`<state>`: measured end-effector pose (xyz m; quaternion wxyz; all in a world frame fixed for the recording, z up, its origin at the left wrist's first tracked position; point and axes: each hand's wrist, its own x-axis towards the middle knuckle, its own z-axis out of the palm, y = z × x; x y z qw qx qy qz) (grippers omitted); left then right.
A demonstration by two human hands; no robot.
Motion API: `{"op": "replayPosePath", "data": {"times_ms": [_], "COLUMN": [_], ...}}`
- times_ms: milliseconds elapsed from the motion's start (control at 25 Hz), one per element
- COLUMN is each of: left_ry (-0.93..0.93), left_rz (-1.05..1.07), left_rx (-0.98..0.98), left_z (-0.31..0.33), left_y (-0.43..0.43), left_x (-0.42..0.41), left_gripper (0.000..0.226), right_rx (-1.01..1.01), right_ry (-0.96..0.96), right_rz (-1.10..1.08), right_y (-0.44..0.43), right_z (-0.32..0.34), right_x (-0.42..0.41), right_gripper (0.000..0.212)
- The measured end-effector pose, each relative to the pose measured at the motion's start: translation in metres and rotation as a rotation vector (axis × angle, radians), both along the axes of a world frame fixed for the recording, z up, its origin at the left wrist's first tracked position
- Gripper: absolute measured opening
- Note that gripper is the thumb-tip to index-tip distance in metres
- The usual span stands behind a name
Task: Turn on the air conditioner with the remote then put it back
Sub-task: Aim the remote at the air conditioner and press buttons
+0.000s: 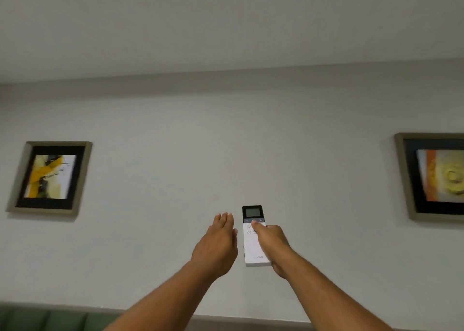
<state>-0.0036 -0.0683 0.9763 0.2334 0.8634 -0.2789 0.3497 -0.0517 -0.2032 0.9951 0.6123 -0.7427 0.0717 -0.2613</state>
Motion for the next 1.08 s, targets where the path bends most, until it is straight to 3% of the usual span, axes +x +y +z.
{"op": "replayPosePath", "data": {"times_ms": [160,400,640,760,1080], "left_ry": [0.001,-0.125,-0.104,-0.070,0.009], "left_rz": [0.197,0.521,0.961,1.183,1.669], "left_rx": [0.053,0.000,0.046,0.057,0.087], "left_z": [0.003,0.019,0.031,0.035,0.039], "left_y": [0.078,0.236,0.431,0.506,0.590], "left_x": [-0.006,-0.079,-0.237,-0.333,-0.569], "left_gripper": [0.055,0.054,0.055,0.055,0.054], "right_rx": [0.045,0.084,0.086,0.107,0.131], "right_ry": [0.032,0.065,0.079,0.081,0.075], "right_rz": [0.180,0.503,0.947,1.156,1.631], "right_y": [0.051,0.203,0.422,0.516,0.657], "right_z": [-0.009,-0.008,0.011,0.019,0.028], "right_x": [0.008,-0.009,-0.104,-0.174,-0.365], "right_gripper": [0.033,0.036,0.025,0.034,0.036]}}
